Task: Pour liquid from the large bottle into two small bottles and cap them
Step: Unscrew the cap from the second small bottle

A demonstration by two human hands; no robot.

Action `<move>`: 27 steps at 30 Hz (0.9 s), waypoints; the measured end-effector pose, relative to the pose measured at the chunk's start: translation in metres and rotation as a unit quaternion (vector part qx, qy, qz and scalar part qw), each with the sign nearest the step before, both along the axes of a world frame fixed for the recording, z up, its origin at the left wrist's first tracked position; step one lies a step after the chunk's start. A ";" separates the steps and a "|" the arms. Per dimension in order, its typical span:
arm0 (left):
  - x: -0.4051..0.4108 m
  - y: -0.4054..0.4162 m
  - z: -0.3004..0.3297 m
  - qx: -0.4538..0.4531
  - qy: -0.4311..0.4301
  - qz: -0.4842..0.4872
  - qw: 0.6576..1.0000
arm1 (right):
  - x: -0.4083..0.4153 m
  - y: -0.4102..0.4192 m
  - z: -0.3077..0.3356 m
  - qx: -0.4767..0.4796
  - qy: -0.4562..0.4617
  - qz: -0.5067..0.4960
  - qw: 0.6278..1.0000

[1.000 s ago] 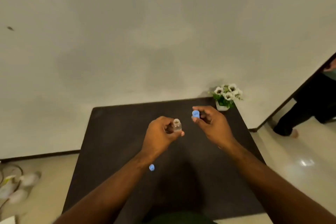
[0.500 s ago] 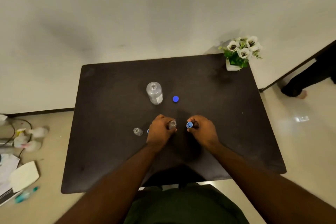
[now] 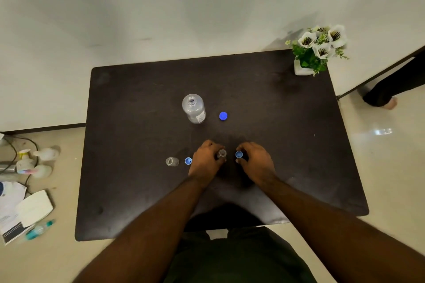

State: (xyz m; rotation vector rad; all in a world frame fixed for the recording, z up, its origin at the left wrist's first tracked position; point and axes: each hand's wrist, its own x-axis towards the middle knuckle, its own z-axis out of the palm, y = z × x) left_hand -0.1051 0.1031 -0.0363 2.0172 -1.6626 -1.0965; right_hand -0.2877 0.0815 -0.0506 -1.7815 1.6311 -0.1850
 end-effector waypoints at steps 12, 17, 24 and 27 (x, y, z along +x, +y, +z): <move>0.005 0.001 -0.013 -0.009 0.007 -0.007 1.000 | 0.003 0.004 -0.013 -0.023 0.024 0.027 0.999; 0.004 0.000 -0.016 -0.005 0.014 -0.014 1.000 | 0.000 0.001 -0.011 -0.007 0.018 0.043 0.999; 0.005 0.005 -0.007 -0.015 0.063 0.030 0.997 | -0.007 -0.024 0.010 -0.006 -0.037 0.014 0.999; 0.003 0.014 -0.003 -0.017 0.086 0.075 0.993 | 0.003 -0.046 0.026 -0.038 -0.073 -0.023 0.996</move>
